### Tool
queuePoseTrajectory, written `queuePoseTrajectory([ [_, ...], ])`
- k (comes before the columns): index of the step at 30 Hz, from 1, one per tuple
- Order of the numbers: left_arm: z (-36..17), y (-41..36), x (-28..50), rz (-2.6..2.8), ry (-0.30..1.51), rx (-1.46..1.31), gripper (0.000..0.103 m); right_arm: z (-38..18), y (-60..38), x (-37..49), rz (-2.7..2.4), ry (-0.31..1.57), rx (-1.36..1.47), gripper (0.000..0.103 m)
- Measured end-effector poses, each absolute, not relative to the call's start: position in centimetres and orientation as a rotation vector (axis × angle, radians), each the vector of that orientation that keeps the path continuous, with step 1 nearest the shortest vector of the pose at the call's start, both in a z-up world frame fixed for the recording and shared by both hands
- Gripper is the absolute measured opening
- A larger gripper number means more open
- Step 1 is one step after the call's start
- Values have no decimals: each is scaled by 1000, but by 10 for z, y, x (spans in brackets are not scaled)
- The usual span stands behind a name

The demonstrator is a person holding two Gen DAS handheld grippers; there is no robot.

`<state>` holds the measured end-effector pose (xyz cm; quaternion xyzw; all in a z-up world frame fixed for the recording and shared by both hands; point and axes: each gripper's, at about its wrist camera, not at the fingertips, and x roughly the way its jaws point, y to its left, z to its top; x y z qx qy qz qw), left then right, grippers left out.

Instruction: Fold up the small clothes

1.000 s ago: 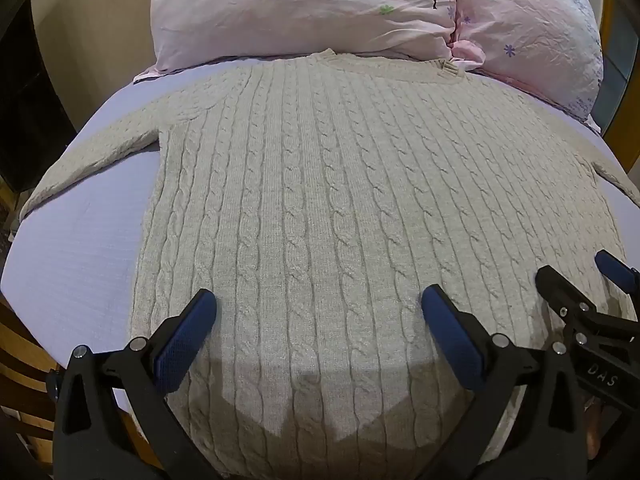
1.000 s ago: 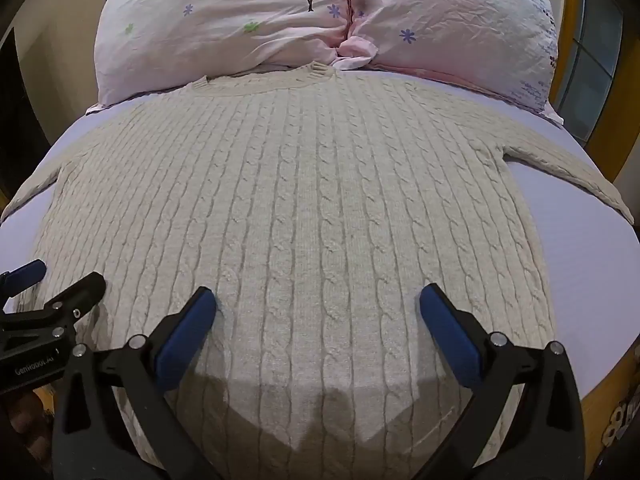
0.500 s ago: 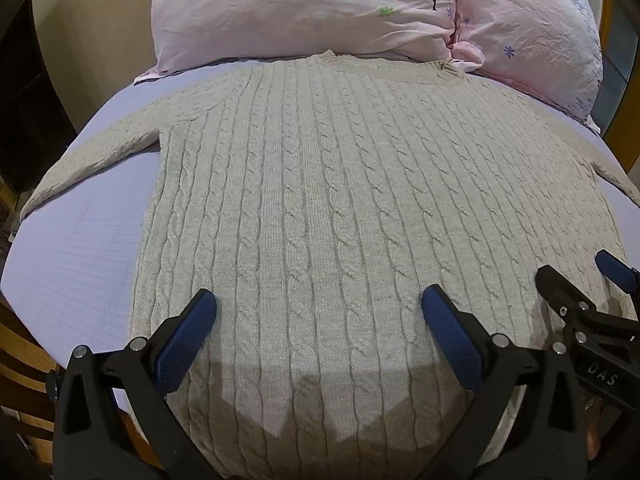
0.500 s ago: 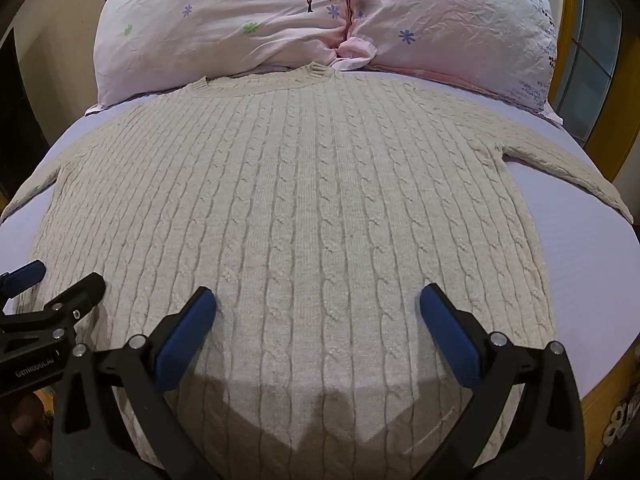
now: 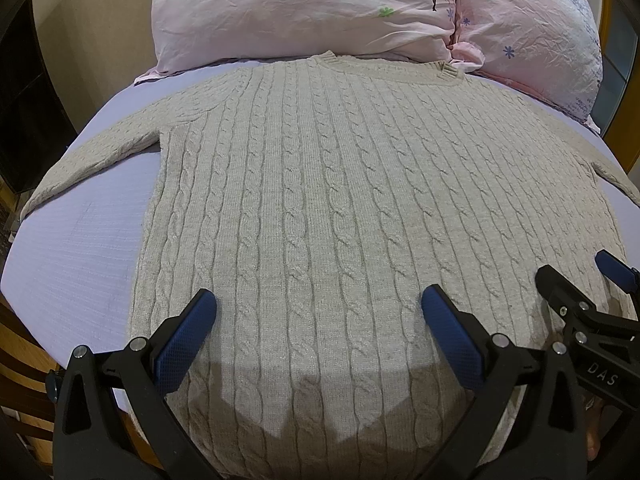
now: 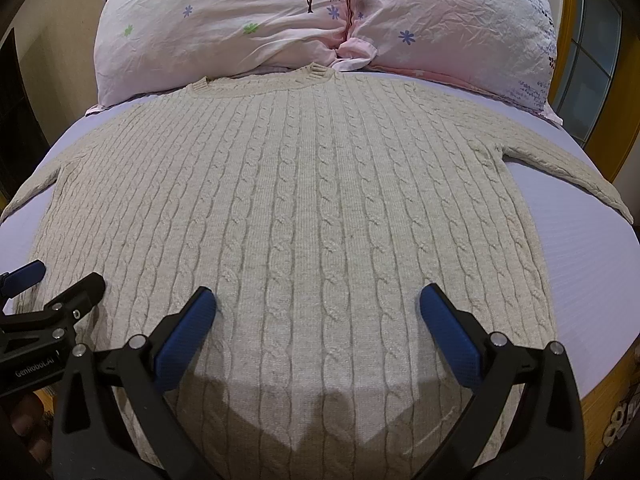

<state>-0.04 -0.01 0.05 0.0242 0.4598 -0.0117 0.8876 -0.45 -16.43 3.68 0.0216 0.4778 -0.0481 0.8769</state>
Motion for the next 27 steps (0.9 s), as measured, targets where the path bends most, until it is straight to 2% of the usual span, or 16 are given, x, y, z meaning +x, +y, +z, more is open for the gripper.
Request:
queuePoseTrajectory([
  [27, 1, 0, 1, -24, 951, 50, 102, 38, -165, -7, -100, 991, 45, 101],
])
